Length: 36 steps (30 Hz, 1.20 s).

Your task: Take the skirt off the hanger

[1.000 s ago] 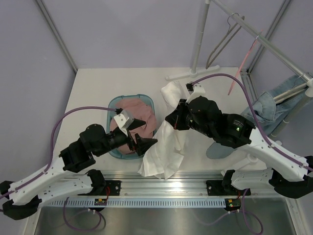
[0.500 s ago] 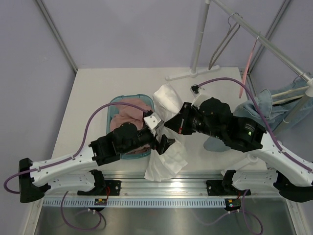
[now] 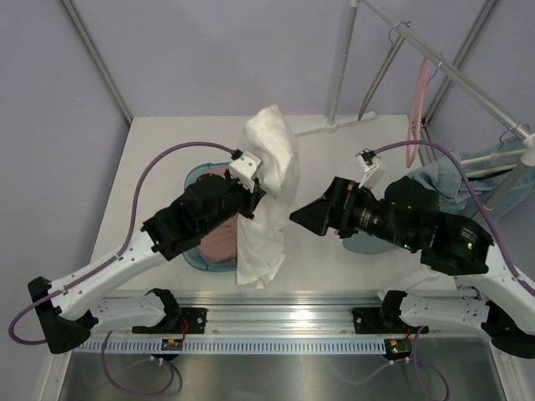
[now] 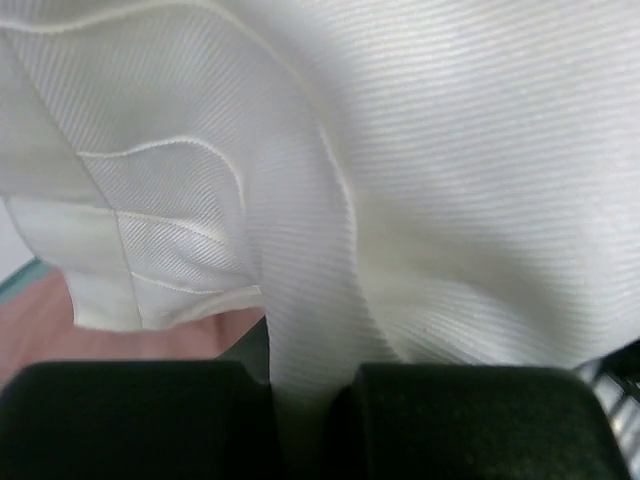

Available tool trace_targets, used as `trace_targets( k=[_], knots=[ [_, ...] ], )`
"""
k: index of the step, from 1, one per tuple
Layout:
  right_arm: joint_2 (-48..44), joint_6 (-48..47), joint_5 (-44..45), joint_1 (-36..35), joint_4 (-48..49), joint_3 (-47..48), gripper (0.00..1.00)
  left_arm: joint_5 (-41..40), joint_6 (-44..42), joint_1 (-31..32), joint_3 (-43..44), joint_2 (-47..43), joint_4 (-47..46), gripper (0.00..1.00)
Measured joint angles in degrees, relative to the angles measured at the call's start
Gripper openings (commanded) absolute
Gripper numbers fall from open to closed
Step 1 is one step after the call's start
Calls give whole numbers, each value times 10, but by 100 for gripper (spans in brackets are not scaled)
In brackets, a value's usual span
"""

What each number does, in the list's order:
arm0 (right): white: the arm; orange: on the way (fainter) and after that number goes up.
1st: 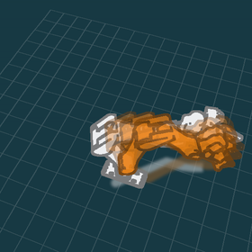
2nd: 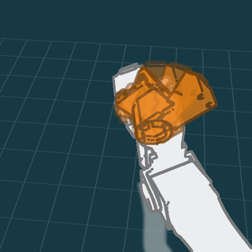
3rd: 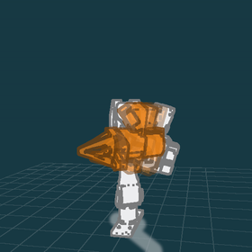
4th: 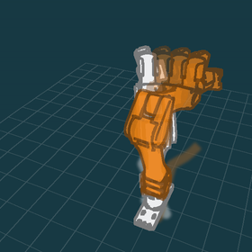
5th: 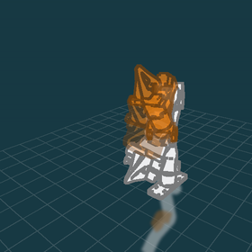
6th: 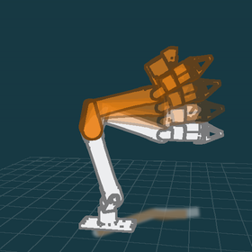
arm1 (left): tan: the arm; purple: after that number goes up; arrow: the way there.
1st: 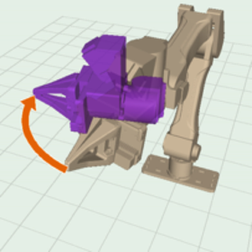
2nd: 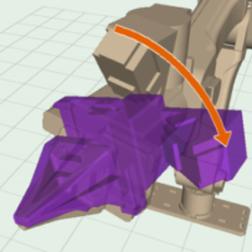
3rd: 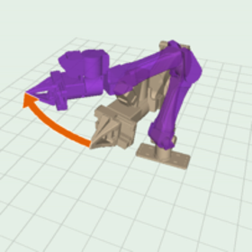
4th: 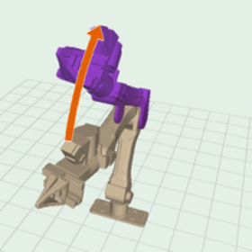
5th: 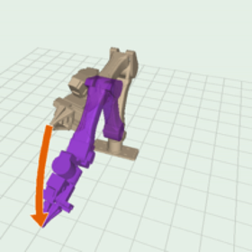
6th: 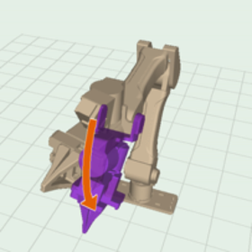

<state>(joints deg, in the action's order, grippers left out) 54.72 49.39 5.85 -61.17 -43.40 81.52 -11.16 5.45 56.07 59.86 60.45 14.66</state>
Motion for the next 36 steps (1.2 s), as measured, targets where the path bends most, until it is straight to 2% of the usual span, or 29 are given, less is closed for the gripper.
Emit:
trace_targets(
  k=[2, 9, 12, 15, 17, 20, 27, 30, 36],
  knots=[
    [-20, -3, 10, 0, -10, 2, 99, -5, -7, -35, 35, 0, 34, 0],
    [-96, -10, 42, 0, -30, -14, 99, 8, -53, -151, 183, -17, 104, 0],
    [-114, -10, 42, 0, -29, -31, 99, 43, -64, -202, 234, -15, 109, 0],
    [-115, -10, 42, 0, -29, -53, 99, 106, -57, -268, 227, -19, 95, 0],
    [-115, -9, 41, 0, -30, -69, 99, 156, -40, -311, 188, -28, 71, 0],
    [-122, -7, 41, 0, -30, -93, 99, 234, -2, -365, 67, -50, 21, 0],
    [-157, -2, 42, 0, -29, -130, 99, 369, 133, -384, -223, -78, -72, 0],
    [-161, 0, 41, 0, -27, -138, 99, 385, 198, -384, -305, -133, -97, 0],
    [-164, 5, 40, 0, -18, -162, 99, 340, 278, -391, -357, -217, -59, 0]
  ],
)
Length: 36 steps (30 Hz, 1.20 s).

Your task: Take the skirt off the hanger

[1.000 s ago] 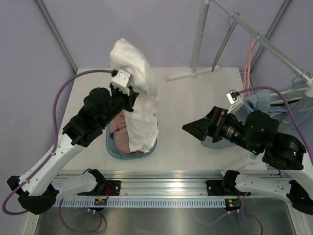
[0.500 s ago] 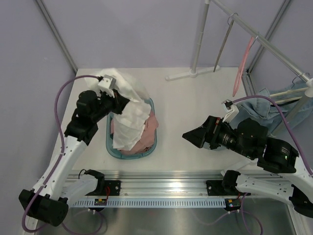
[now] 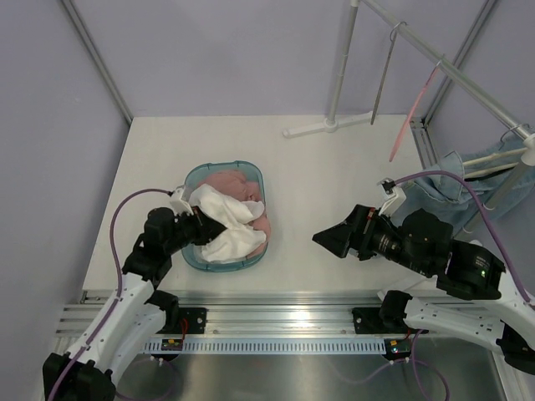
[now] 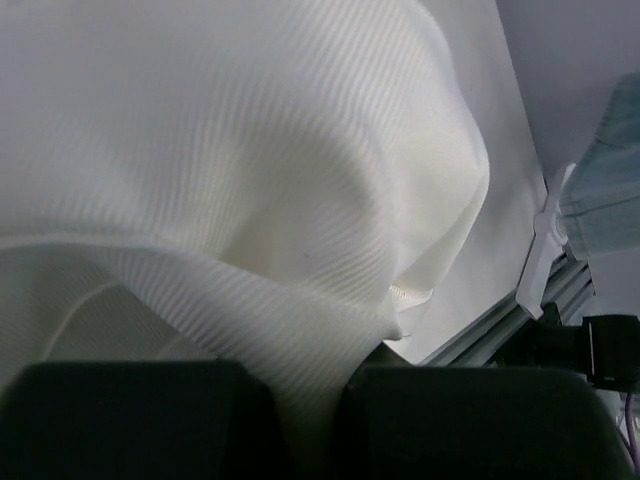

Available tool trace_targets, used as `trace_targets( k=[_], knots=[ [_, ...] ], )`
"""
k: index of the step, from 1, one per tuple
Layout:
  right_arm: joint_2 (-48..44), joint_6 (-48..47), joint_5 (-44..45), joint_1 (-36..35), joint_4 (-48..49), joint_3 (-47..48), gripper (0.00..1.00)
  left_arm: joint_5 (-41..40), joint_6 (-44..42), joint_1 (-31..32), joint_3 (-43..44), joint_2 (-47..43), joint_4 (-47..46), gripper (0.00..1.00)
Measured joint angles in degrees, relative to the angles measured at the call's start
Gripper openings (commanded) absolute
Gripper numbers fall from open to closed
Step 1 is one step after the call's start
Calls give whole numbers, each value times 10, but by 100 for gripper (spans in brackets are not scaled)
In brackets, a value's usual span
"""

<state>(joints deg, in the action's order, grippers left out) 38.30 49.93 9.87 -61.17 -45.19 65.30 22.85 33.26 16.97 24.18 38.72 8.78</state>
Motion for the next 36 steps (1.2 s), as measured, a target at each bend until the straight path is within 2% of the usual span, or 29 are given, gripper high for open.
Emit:
trace_targets(
  k=[2, 3, 4, 5, 6, 8, 9, 10, 16, 23, 26, 30, 33, 34, 36],
  knots=[
    [-1, 1, 0, 0, 2, -7, 99, -17, 14, -14, -6, -9, 20, 0],
    [-2, 3, 0, 0, 3, -10, 99, -21, 19, -20, -6, -7, 25, 3],
    [-2, 4, 0, 0, 3, -13, 99, -23, 23, -24, -6, -3, 26, 13],
    [-3, 5, 0, 0, 3, -17, 99, -23, 25, -28, -5, 6, 26, 23],
    [-4, 7, 0, 0, 3, -21, 99, -22, 24, -28, -2, 19, 27, 41],
    [-9, 9, 0, 0, 3, -31, 99, -14, 20, -28, 9, 49, 30, 61],
    [-12, 10, 0, 0, 3, -36, 99, -8, 20, -28, 19, 71, 35, 84],
    [-15, 11, 0, 0, 3, -40, 99, -3, 13, -28, 27, 84, 38, 99],
    [-21, 14, 2, 0, -1, -46, 99, 0, -7, -29, 85, 74, 99, 99],
    [-26, 20, 2, 0, -1, -72, 99, -102, -36, -28, 237, -15, 233, 99],
    [-26, 24, 1, 0, -1, -88, 99, -127, -37, -29, 306, -35, 248, 99],
    [-25, 31, -1, 0, 3, -117, 98, -105, -37, -28, 368, -10, 244, 99],
    [-26, 44, -8, 0, 9, -154, 89, -82, -37, 0, 425, 58, 229, 99],
    [-28, 48, -11, 0, 12, -169, 81, -79, -38, 19, 441, 81, 224, 99],
    [-40, 62, -24, 0, 25, -212, 72, -82, -50, 94, 500, 144, 226, 99]
  ],
)
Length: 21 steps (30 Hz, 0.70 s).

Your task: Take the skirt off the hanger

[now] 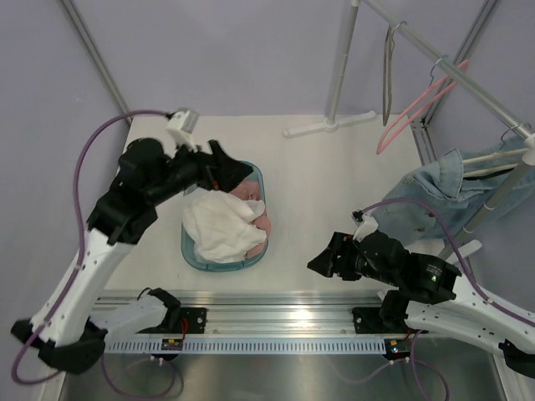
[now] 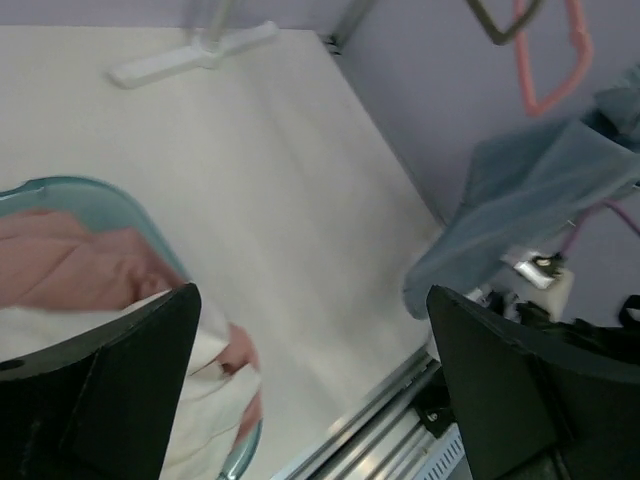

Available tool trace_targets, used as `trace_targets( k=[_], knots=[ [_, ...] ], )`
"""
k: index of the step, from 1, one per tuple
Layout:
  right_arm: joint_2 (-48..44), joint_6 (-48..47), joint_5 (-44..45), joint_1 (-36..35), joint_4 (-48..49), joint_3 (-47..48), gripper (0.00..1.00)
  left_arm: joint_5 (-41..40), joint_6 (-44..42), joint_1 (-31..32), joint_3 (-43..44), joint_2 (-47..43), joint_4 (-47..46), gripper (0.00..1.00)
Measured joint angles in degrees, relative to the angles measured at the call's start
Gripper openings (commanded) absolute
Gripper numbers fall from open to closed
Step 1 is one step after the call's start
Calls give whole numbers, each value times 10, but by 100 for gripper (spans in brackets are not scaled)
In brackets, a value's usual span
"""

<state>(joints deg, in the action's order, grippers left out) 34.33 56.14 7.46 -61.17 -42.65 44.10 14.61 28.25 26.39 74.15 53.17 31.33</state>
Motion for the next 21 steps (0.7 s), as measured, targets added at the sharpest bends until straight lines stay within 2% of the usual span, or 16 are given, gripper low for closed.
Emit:
trace_targets(
  k=[1, 2, 4, 8, 12, 17, 21],
  knots=[
    [-7, 8, -7, 0, 9, -24, 67, -4, -8, 37, 39, 36, 8, 99],
    [-16, 15, -14, 0, 13, -47, 56, -12, -18, 82, 85, 79, 12, 99],
    [-33, 30, -25, 0, 18, -85, 47, -21, -37, 145, 169, 154, 5, 99],
    [-68, 62, -38, 0, 26, -139, 50, -28, -77, 230, 272, 265, -18, 99],
    [-101, 83, -47, 0, 31, -170, 52, -4, -153, 283, 309, 331, -77, 99],
    [-116, 92, -58, 0, 36, -176, 52, 51, -230, 317, 328, 396, -157, 99],
    [-126, 92, -60, 0, 30, -173, 52, 101, -260, 316, 397, 473, -187, 99]
  ],
)
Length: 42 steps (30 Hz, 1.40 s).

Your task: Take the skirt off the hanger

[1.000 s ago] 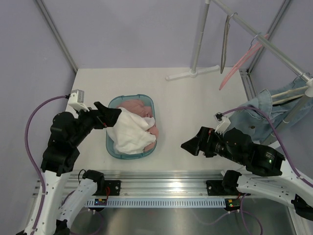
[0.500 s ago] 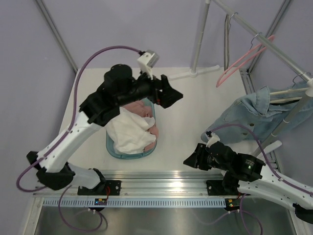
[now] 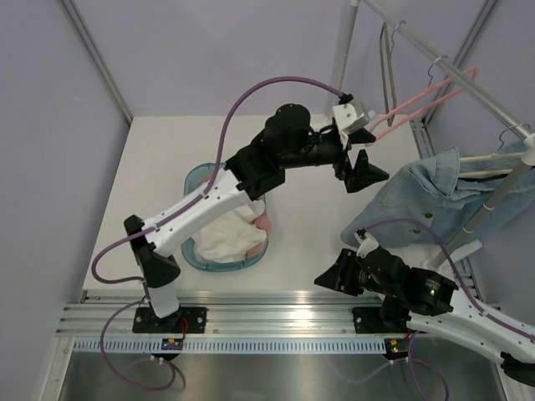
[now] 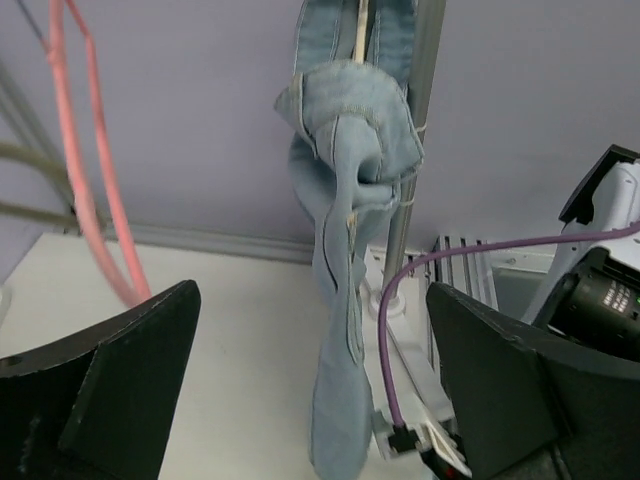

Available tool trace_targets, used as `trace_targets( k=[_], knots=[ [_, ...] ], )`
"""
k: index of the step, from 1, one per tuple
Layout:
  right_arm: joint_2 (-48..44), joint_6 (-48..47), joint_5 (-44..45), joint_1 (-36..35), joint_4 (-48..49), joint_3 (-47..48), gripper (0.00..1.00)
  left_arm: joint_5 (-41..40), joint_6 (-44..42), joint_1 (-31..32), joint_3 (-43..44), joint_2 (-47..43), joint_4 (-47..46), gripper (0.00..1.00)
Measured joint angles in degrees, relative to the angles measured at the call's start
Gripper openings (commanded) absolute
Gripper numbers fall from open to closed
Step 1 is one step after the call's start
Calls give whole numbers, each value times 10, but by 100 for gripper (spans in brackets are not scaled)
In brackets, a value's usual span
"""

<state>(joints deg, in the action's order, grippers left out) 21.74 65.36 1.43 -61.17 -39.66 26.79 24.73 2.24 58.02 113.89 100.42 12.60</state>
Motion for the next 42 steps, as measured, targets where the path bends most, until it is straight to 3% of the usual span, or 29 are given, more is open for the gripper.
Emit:
trace_targets(
  k=[9, 20, 24, 26, 27, 42],
  knots=[
    [-17, 0, 4, 0, -9, 13, 52, 65, 16, 1, 148, 138, -48, 99],
    [-36, 0, 10, 0, -32, 27, 52, 100, 69, 31, 217, 250, -98, 99],
    [-42, 0, 11, 0, -37, 29, 51, 100, 91, 38, 232, 268, -108, 69],
    [-45, 1, 11, 0, -39, 29, 51, 99, 106, 38, 238, 273, -119, 29],
    [-47, 1, 11, 0, -41, 29, 51, 97, 111, 38, 244, 277, -125, 0],
    [-59, 3, 21, 0, -68, 52, 49, 15, 131, 36, 264, 289, -132, 0]
  ],
)
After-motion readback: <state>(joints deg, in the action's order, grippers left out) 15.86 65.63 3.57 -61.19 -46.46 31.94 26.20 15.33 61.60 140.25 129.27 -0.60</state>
